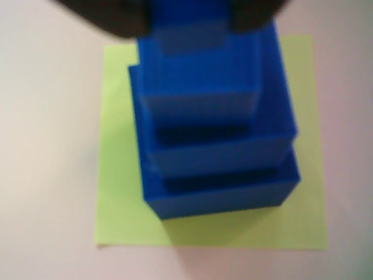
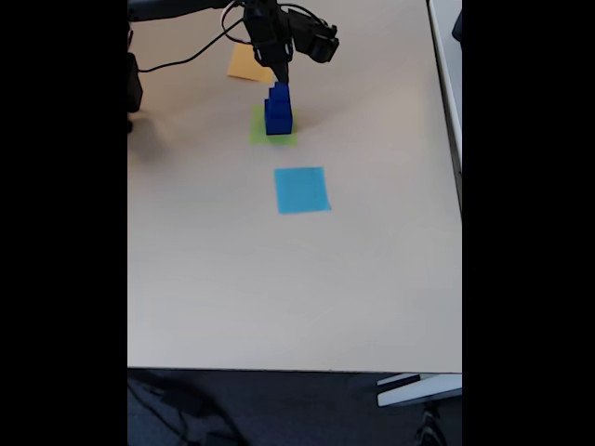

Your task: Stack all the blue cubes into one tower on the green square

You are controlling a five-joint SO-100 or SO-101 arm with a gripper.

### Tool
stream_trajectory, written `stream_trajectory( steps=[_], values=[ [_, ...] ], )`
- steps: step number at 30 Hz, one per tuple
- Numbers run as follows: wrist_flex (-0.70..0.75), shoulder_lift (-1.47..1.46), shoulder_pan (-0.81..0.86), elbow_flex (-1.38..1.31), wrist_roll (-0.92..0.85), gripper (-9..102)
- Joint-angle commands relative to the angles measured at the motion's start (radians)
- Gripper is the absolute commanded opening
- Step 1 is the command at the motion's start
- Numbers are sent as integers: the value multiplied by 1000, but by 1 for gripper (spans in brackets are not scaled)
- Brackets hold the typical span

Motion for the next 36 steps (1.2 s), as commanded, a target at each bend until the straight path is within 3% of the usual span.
stream_trajectory(
  steps=[1, 36],
  values=[
    [-21, 77, 5, -9, -11, 0],
    [-67, 92, -9, 78, 15, 0]
  ],
)
